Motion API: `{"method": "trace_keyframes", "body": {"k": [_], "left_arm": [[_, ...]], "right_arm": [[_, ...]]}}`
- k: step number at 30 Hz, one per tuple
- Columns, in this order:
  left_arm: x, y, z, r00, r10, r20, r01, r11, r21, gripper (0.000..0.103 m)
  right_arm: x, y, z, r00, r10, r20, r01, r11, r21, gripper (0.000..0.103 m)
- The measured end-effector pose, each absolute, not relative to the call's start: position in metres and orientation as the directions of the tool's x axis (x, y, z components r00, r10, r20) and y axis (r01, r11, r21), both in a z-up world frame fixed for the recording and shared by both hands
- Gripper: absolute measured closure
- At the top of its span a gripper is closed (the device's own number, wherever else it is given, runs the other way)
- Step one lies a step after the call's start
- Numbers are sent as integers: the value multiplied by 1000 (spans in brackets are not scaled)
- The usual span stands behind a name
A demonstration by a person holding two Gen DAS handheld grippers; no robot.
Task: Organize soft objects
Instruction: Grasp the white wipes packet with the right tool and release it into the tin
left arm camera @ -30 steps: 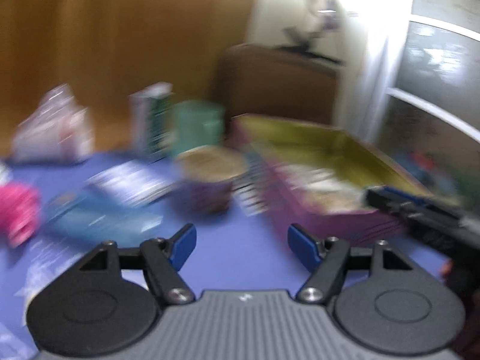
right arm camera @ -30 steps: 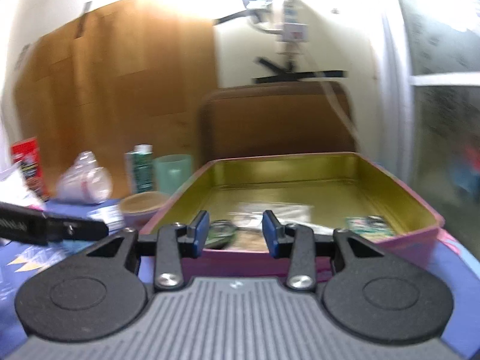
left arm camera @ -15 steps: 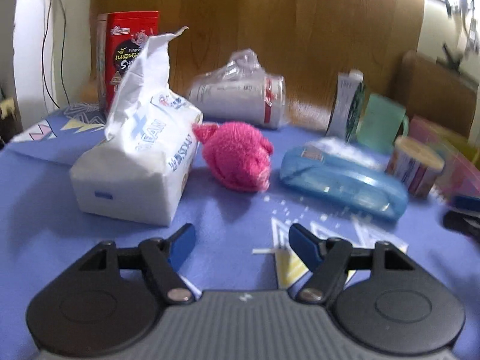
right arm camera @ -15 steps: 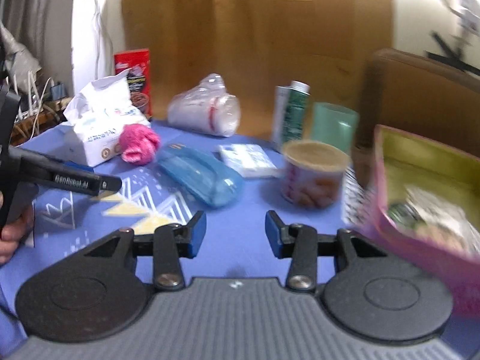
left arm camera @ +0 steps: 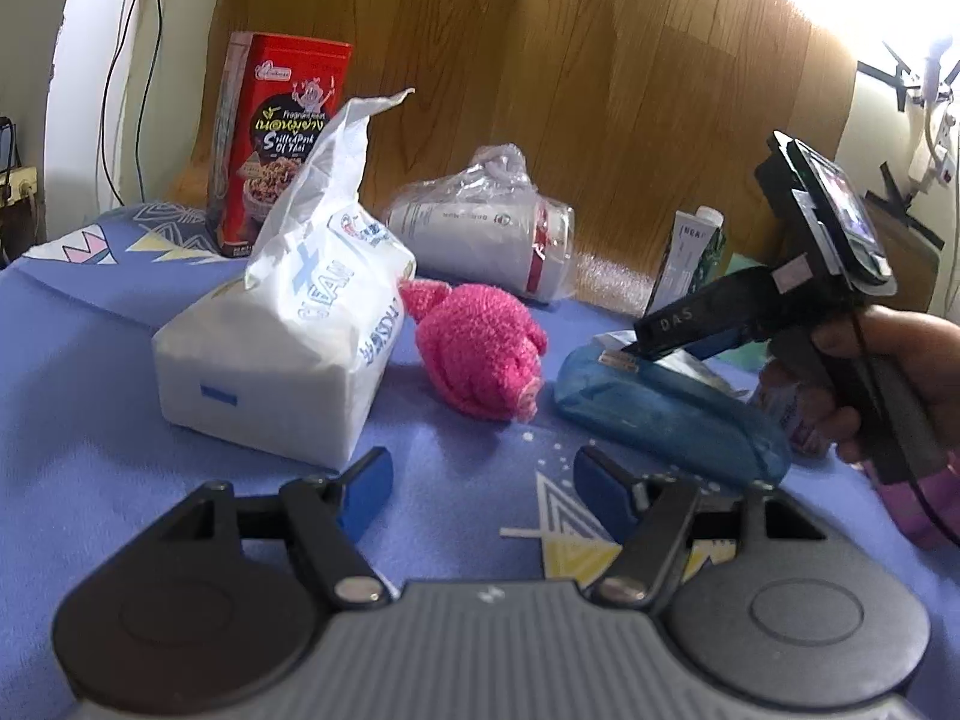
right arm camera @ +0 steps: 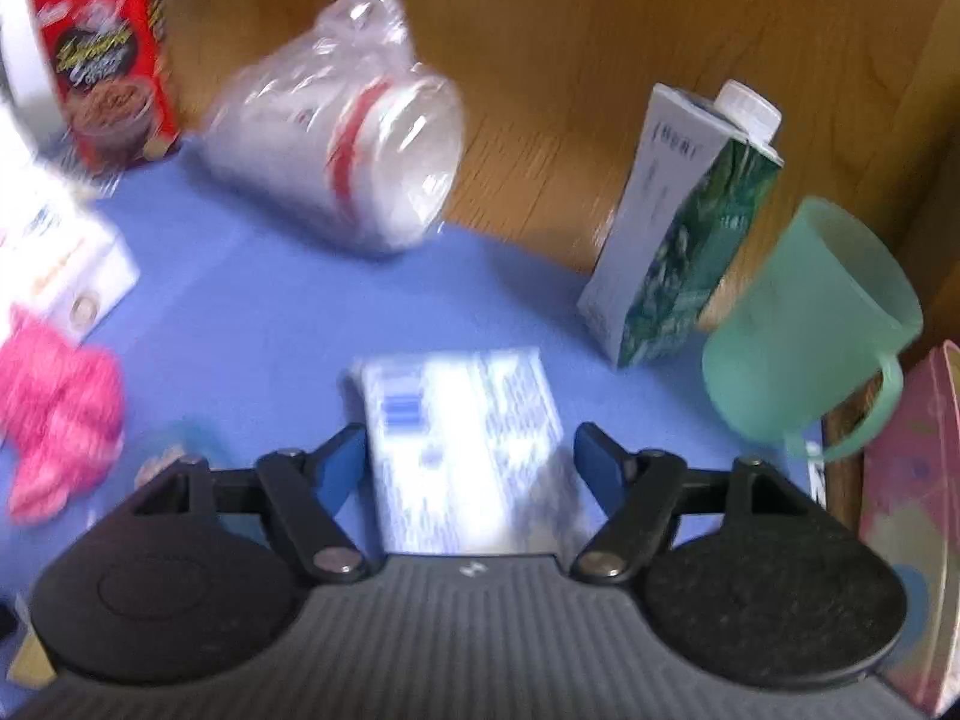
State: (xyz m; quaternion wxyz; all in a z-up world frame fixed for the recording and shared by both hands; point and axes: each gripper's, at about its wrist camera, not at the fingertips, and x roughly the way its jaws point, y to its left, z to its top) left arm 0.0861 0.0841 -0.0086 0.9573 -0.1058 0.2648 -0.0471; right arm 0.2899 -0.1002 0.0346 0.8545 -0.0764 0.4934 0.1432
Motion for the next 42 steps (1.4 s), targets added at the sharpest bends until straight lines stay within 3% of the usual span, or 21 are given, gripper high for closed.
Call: {"method": "trace_keyframes", "body": {"k": [2, 9, 13, 18, 22, 28, 31, 36, 42], "left_arm": [[84, 85, -8, 860, -146, -489, 32, 972, -233, 35], [82, 96, -9, 875, -152, -460, 17, 958, -286, 35], [80, 96, -9, 868, -197, -456, 52, 949, -311, 37], [77, 77, -7, 815, -340, -469, 194, 923, -331, 44], [74, 55, -3, 726, -474, -497, 288, 867, -406, 51], [68, 9, -1, 601, -548, -582, 402, 836, -372, 61], [61, -14, -9, 549, -568, -613, 442, 820, -363, 61], [58, -30, -1, 562, -564, -605, 440, 823, -358, 63], [70, -73, 47, 584, -616, -529, 547, 780, -305, 63]], "right_arm": [[285, -100, 40, 493, 201, -847, -320, 947, 39, 40], [185, -113, 110, 657, 379, -652, -437, 896, 81, 40], [102, -129, 116, 575, 457, -679, -575, 816, 62, 39], [37, -140, 81, 534, 390, -750, -586, 810, 4, 36], [13, -156, 68, 592, 361, -721, -535, 845, -16, 18], [-2, -184, 63, 605, 368, -706, -451, 889, 77, 19], [-1, -187, 57, 612, 376, -696, -435, 895, 101, 22], [-9, -191, 58, 645, 380, -662, -432, 897, 94, 25], [-11, -218, 77, 769, 299, -565, -346, 938, 26, 29]]}}
